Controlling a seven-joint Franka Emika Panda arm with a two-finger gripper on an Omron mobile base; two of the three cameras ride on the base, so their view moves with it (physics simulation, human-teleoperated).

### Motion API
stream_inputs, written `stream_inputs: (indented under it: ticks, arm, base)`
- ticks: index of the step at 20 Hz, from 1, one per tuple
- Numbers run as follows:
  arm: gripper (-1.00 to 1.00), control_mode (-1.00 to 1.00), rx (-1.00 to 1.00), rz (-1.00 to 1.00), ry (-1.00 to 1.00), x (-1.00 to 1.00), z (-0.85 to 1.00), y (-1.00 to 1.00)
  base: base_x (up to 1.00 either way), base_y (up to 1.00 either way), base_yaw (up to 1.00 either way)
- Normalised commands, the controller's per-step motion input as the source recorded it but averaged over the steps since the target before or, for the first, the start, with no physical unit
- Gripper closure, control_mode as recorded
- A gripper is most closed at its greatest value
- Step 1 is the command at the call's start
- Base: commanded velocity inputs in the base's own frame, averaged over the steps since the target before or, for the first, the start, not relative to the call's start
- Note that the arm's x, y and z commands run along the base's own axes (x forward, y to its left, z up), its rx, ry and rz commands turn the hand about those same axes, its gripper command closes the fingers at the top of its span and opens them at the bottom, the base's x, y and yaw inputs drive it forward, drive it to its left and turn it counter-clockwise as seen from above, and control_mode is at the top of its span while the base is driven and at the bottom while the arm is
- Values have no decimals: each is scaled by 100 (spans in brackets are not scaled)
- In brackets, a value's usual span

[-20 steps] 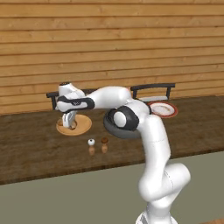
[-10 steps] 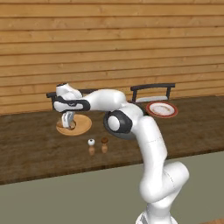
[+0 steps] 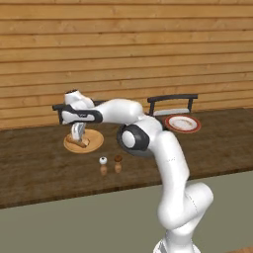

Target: Place one bun and one sausage from the bowl on each plate.

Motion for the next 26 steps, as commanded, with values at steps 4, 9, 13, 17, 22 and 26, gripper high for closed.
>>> stream_inputs:
  ticks: [4,9,13,17,22,26]
  arm:
    - [-100,-100,25,-4,-25,-85,48,-71]
    - [-100,-100,20,-5,-16,-89,32,-85]
    - [-100,-100,3,-9,0,-30,19,-97]
    - [-100,-100,0,-19,0,2,29,-100]
    - [-100,-100,0,-27,5,10,33,-79]
    - [-100,-100,3,-32,9,24,35,-61]
  base:
    - [0,0,0]
    - [0,0,0]
    - [0,0,0]
    - [0,0,0]
    - [0,0,0]
    - [0,0,0]
